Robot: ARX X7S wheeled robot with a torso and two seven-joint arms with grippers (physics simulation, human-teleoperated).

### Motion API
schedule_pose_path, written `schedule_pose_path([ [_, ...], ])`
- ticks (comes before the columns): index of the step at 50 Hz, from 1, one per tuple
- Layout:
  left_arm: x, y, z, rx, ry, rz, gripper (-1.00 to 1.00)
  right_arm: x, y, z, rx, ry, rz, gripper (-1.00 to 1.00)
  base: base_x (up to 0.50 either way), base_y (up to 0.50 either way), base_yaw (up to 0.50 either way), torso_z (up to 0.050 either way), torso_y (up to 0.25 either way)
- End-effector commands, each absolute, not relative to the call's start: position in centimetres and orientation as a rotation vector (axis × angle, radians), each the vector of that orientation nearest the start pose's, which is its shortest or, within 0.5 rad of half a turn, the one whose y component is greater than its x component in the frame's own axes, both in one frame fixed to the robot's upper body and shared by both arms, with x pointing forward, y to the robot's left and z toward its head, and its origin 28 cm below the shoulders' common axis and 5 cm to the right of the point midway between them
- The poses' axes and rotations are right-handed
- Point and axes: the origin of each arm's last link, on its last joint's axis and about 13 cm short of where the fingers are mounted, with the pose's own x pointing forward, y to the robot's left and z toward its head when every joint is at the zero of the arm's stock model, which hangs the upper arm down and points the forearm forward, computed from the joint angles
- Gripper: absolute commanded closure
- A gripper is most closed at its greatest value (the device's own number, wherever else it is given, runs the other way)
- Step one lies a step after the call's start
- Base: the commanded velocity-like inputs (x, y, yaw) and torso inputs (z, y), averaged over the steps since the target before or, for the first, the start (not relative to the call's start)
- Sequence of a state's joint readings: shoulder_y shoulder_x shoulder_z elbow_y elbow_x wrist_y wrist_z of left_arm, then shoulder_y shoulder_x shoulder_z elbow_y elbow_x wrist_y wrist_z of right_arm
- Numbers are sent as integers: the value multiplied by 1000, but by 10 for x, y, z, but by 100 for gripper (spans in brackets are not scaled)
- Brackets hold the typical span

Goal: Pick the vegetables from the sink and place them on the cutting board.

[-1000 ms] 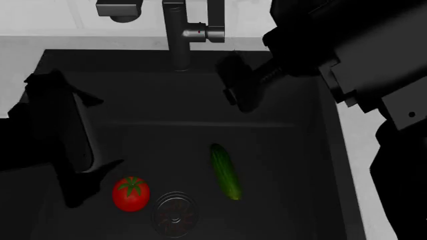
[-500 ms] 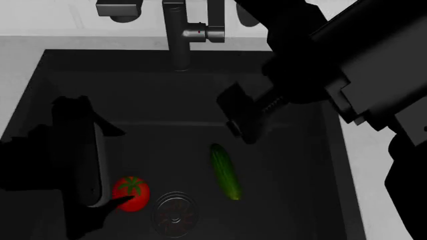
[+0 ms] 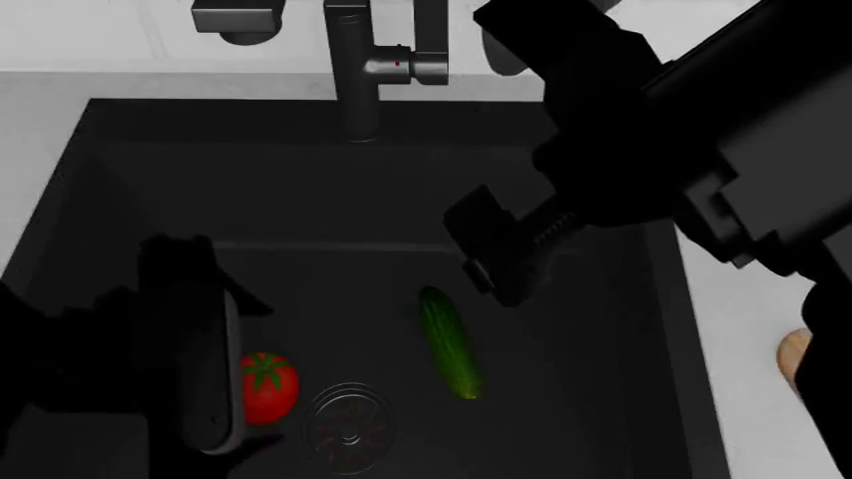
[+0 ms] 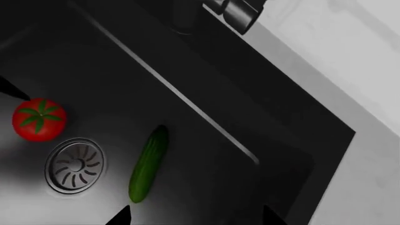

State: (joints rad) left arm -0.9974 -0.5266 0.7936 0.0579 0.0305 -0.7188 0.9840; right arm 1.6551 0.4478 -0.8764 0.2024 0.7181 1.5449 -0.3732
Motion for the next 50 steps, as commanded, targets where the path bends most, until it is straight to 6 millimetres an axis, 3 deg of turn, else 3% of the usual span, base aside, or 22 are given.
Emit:
schedule_pose_path([
  [1,342,234,210,877,373,-1075,-100,333,-128,343,-500,626,550,-100,0,0,0,0,0],
  [50,368,233,173,886,449,-1017,-100,337,-130,332,-496,642,551,-100,0,0,0,0,0],
])
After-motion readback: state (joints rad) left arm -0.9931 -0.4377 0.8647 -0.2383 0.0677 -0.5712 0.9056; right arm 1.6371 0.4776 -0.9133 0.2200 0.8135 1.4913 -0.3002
